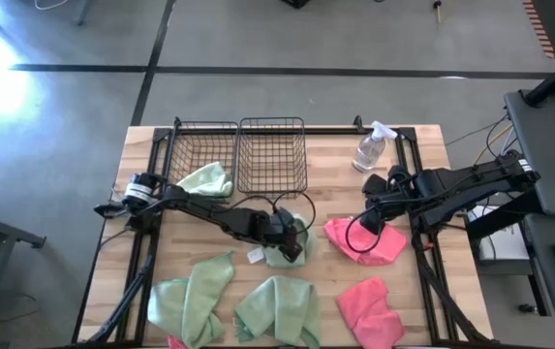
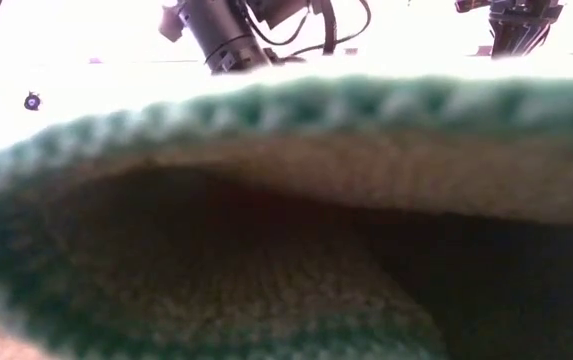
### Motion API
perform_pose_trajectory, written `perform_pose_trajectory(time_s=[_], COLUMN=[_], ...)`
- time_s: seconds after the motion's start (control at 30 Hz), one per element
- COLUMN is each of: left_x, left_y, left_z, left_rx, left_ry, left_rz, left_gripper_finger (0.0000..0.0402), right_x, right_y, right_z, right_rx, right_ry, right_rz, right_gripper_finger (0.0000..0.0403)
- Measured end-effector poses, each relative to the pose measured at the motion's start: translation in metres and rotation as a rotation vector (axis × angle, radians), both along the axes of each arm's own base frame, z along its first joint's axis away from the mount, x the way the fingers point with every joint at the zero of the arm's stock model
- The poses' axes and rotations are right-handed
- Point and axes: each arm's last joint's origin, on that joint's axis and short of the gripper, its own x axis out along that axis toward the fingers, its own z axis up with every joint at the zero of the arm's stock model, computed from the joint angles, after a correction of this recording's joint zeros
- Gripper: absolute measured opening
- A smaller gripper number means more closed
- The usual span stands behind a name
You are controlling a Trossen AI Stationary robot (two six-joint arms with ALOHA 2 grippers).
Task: Sort microfiber towel by color & place in baskets
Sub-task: Put the green microfiber cloth into the left wire basket
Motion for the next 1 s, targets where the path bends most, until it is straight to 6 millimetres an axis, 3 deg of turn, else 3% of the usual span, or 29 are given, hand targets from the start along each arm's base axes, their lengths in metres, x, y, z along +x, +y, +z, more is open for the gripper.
perform_pose_trajectory(time_s=[0.27, 0.43, 0.57, 0.73, 1.0], left_x=[0.002, 0.001, 0.004, 0.009, -0.004], left_y=[-0.002, -0.004, -0.005, -0.006, 0.001], left_z=[0.005, 0.006, 0.018, 0.064, 0.158], left_rx=[0.013, 0.015, 0.017, 0.1, 0.443], left_ry=[-0.001, 0.011, 0.025, 0.094, 0.15], left_rz=[-0.022, -0.025, -0.033, -0.112, -0.077], left_gripper_finger=[0.0013, 0.0007, 0.0002, 0.0001, 0.0001], right_x=[0.0, 0.0, 0.0, 0.0, 0.0], right_y=[0.0, 0.0, 0.0, -0.002, -0.002], right_z=[0.0, 0.0, 0.0, 0.001, 0.001], right_rx=[0.004, 0.003, -0.008, -0.056, -0.074], right_ry=[-0.004, -0.004, -0.007, -0.019, -0.022], right_rz=[-0.012, -0.012, -0.013, -0.024, -0.027], right_gripper_finger=[0.0068, 0.0068, 0.0068, 0.0068, 0.0068])
